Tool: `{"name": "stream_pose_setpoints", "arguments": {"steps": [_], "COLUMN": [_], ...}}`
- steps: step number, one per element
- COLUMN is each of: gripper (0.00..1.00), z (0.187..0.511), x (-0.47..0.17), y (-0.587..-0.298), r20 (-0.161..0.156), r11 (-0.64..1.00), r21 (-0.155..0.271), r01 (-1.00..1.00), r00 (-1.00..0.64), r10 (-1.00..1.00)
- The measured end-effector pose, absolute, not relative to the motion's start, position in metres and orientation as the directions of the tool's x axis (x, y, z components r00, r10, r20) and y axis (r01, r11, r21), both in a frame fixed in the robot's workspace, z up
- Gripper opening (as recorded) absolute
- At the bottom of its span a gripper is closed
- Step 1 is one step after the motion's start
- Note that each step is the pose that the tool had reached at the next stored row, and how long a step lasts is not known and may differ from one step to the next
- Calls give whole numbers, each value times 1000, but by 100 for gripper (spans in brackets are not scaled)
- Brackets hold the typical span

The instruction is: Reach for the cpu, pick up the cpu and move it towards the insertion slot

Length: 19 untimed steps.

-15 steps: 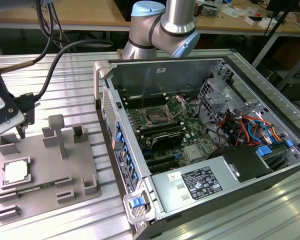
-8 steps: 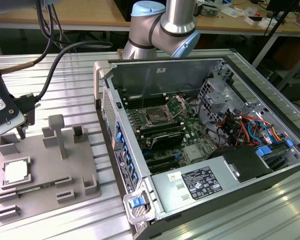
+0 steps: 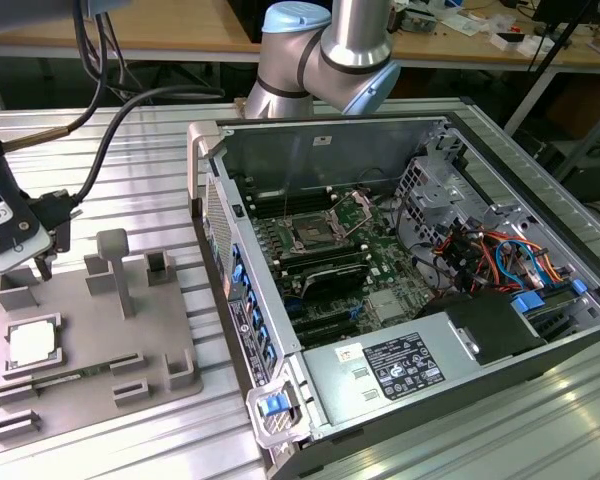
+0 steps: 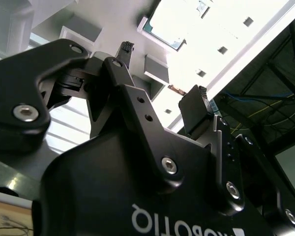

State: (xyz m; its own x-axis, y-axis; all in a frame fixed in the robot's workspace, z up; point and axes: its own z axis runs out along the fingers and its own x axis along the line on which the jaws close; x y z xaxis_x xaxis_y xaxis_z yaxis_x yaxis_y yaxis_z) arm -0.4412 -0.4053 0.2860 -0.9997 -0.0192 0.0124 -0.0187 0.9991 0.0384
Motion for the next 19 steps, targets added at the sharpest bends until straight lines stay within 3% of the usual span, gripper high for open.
{"name": "stream_pose_setpoints", "arguments": {"steps": [19], "gripper": [66], "z": [281], "x": [-441], "y": [-405], "r20": [12], "r11": [999], "r21": [38], "r01": [-19], "r00": [-1000], "r10": [-19]}}
